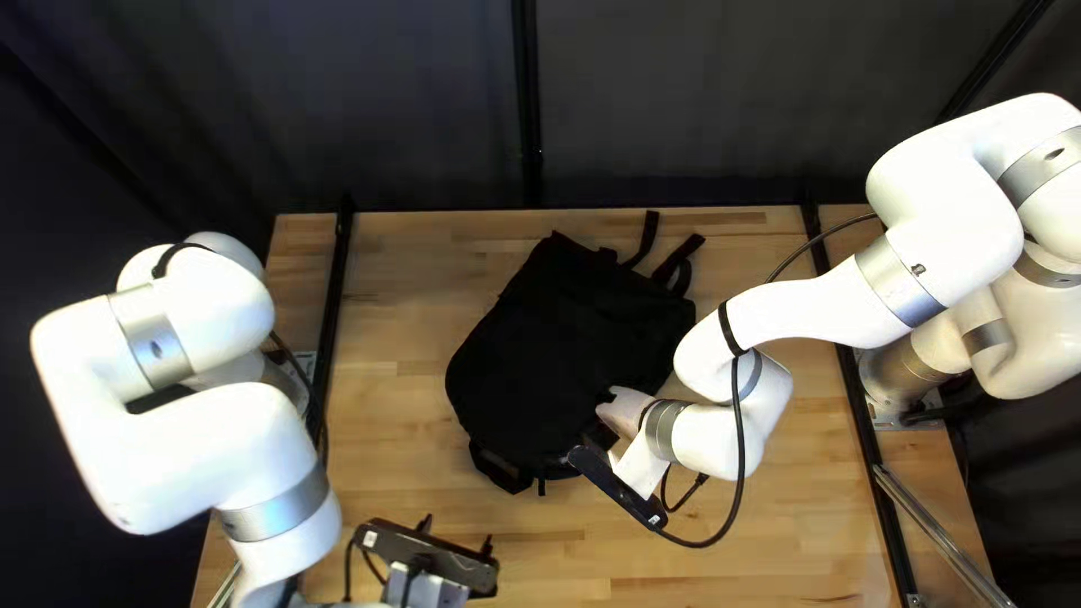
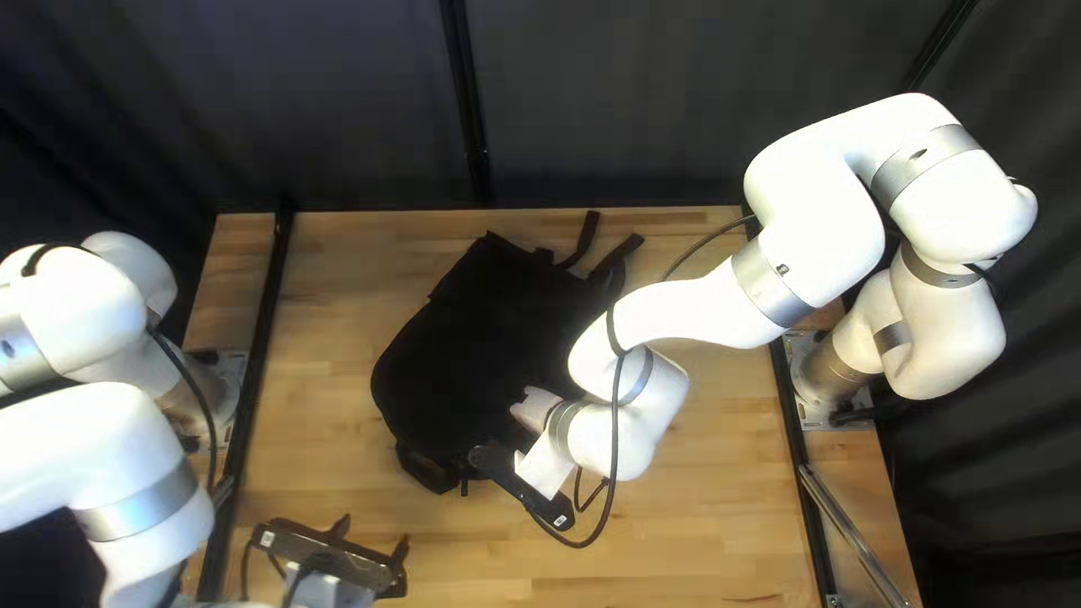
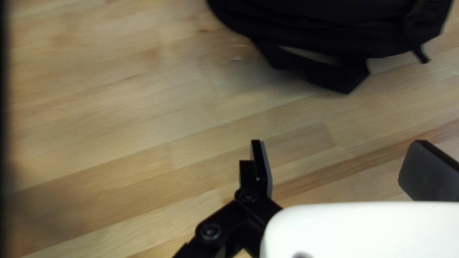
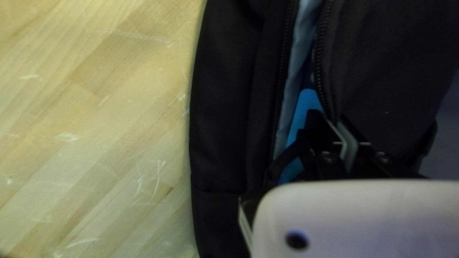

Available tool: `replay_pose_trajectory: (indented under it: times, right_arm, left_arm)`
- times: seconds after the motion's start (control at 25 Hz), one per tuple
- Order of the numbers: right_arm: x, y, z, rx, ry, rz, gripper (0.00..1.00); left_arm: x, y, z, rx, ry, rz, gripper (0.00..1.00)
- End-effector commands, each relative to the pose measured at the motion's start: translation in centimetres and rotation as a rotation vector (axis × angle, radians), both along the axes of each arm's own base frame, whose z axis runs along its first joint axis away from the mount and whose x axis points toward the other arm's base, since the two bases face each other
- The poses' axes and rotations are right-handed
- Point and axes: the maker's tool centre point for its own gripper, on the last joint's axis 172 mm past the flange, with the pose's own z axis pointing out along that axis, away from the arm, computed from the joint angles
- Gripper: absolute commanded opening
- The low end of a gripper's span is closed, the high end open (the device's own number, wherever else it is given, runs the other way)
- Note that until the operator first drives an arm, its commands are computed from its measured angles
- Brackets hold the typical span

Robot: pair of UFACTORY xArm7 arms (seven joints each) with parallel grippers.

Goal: Remove a lunch box from a kids backpack

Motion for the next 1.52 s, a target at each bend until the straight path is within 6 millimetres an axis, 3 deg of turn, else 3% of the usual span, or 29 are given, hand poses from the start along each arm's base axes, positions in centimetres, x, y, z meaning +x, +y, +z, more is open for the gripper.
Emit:
replay_pose_trajectory:
  times: [0.04,0.56,1.08,1.2,1.24,1.28,1.36,1.52]
  right_arm:
    - [0.0,0.0,0.0,0.0,0.0,0.0,0.0]
    - [0.0,0.0,0.0,0.0,0.0,0.0,0.0]
    - [0.0,0.0,0.0,0.0,0.0,0.0,0.0]
    - [0.0,0.0,0.0,0.0,0.0,0.0,0.0]
    - [0.0,0.0,0.0,0.0,0.0,0.0,0.0]
    - [0.0,0.0,0.0,0.0,0.0,0.0,0.0]
    - [0.0,0.0,0.0,0.0,0.0,0.0,0.0]
    - [0.0,0.0,0.0,0.0,0.0,0.0,0.0]
  left_arm:
    - [1.9,1.1,-0.7,-0.008,-0.018,-0.004,1.0]
    - [6.1,4.0,-1.2,-0.017,-0.046,-0.015,1.0]
    - [7.0,5.2,-0.8,-0.002,-0.052,-0.013,0.98]
    - [7.0,5.1,-0.7,-0.003,-0.054,-0.014,0.86]
    - [7.0,5.1,-0.7,-0.003,-0.055,-0.015,0.7]
    - [7.0,5.1,-0.8,-0.004,-0.056,-0.015,0.37]
    - [7.1,5.1,-0.9,-0.004,-0.058,-0.016,0.01]
    - [7.3,5.3,-1.4,-0.009,-0.06,-0.013,0.0]
